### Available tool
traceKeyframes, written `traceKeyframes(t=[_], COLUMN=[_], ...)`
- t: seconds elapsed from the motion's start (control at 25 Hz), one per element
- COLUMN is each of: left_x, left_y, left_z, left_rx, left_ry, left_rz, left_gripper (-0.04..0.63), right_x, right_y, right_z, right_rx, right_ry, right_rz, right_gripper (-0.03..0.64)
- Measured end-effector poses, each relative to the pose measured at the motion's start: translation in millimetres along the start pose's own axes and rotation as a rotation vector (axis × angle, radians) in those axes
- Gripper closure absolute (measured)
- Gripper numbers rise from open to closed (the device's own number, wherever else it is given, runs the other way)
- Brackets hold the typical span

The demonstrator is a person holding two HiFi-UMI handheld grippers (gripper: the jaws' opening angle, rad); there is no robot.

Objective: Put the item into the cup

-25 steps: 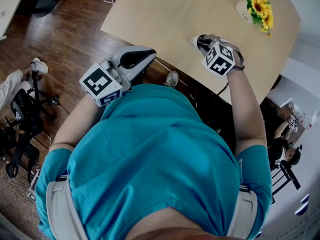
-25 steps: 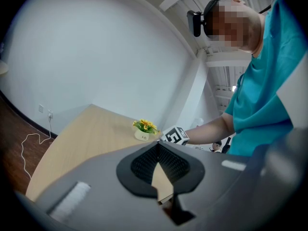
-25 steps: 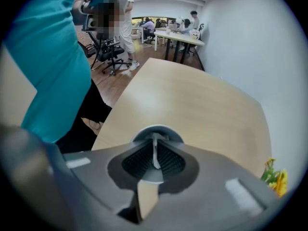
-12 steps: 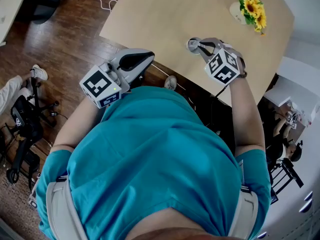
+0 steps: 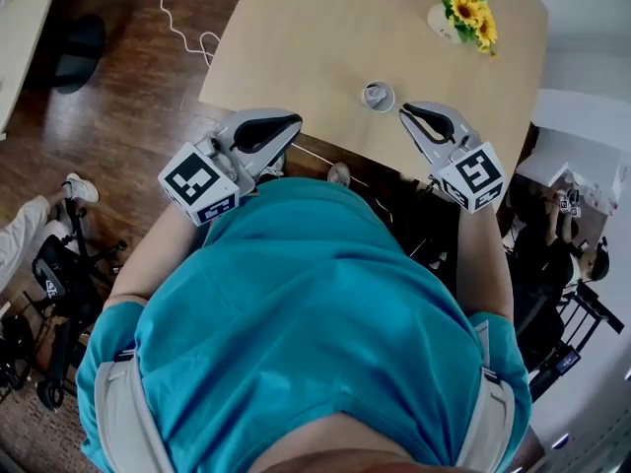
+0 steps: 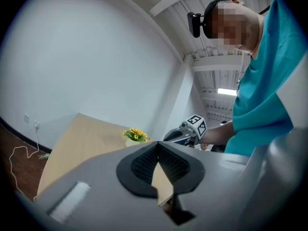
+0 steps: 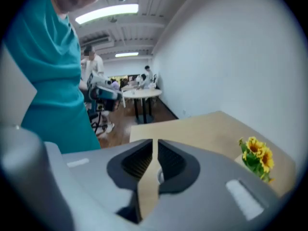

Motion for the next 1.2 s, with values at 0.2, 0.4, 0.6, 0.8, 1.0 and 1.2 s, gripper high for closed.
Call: traceKeyframes(t=[0.2,0.4,0.6,0.8,1.0,1.2], left_x=[2,-12,-77,-161,-272,-353], left_y=[11,8,-17,-75,-147,-186], left_z=[-19,-19,-16,0,8,-25], left_rx=[0.014,0.029,0.029,0.047,0.037,0.045], left_ry=[-0.093,-0.147,-0.197,-0.196,-0.187,-0.138], left_rz=[0.022,0.043,0.104,0.123,0.033,0.108], left_gripper=[0.592,0.592,0.592,0.592,0.592,0.592], right_x=[35,80,141,212,293,358], right_y=[30,43,38,-2,-55,-89], right_z=[-43,-82,-139,-208,-280,-324], right_rx=[-0.203,-0.251,-0.284,-0.361,-0.420,-0.492], right_ry=[-0.162,-0.247,-0.296,-0.305,-0.260,-0.223], right_rz=[0.204,0.221,0.166,0.125,0.153,0.220], right_gripper=[0.591,0.597,0.601,0.606,0.609,0.615])
Point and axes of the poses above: the fingertips, and each gripper's own axes: z forward along the fingers, x to its left, y out of its top, the point moved 10 cm from there along -z, backward along the fingers, and after that the axes turned 14 degrees about -z, right-handed, at the moved point
